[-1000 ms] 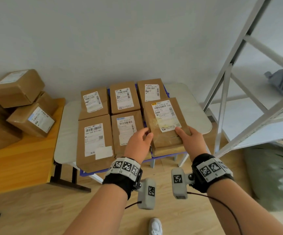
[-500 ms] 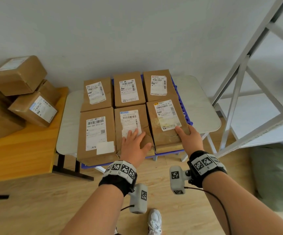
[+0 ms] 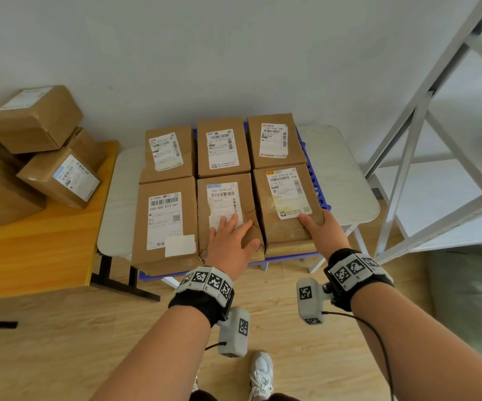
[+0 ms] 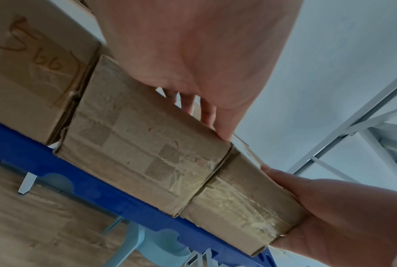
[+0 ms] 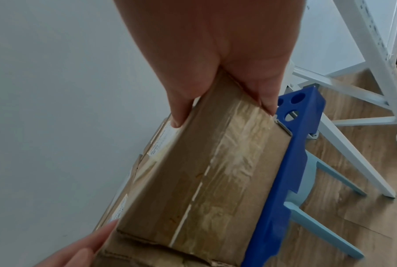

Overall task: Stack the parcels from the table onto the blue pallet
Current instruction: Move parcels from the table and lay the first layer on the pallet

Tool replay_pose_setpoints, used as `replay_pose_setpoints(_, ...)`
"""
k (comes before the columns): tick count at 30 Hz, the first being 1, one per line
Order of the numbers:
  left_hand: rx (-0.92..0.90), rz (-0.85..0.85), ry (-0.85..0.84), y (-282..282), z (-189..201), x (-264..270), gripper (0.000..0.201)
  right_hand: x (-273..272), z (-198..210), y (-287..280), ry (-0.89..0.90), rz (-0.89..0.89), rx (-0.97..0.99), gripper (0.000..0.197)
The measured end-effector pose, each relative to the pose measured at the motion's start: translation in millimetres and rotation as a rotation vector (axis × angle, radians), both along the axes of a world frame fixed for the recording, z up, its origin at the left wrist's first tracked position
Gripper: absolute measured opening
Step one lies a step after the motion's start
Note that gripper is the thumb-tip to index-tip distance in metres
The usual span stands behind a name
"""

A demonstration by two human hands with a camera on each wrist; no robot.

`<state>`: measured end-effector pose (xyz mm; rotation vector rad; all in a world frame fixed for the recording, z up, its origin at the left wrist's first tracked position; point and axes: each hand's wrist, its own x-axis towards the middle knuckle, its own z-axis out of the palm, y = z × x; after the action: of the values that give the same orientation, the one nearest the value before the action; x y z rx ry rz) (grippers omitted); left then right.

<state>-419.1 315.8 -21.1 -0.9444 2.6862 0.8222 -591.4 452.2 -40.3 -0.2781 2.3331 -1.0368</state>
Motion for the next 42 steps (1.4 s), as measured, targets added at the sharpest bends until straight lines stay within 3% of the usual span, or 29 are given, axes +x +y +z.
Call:
replay_pose_setpoints(3, -0.003, 0.005, 0.030, 1.0, 1.2, 2.9, 0.056, 0.8, 4.6, 1.4, 0.003, 0.019, 0.025, 0.059)
replay_pose_setpoints(7, 0.082, 0.116, 0.135, 0.3, 5.1, 11.1, 0.057, 3.8, 14.7, 1.9, 0.049, -0.028, 0.052, 0.074)
replay_pose_setpoints(14, -0.019, 0.283, 0.309, -27.3, 36.4, 28.8, 0.060, 15.1, 50.0, -21.0, 0.249, -0.009, -0.077, 0.060)
replay_pose_setpoints(20, -0.115, 0.224, -0.026, -47.2, 29.2, 65.2, 0.097, 45.6, 51.6, -33.1, 0.253, 0.184, -0.048, 0.069)
replay_pose_setpoints(23, -0.144, 0.155, -0.130, -47.1, 14.7, 75.5, 0.096, 63.4, 38.2, -36.7, 0.292, 0.326, 0.096, 0.078)
replay_pose_setpoints(29, -0.197, 0.129, -0.081, -45.9, -1.8, 79.4, 0.074, 73.9, 16.0, -38.7, 0.457, 0.489, 0.327, 0.087)
replay_pose_setpoints(42, -0.200, 0.108, -0.066, -56.6, -3.0, 73.2, 0.068, 67.3, 14.3, -47.7, 0.454, 0.525, 0.334, 0.084)
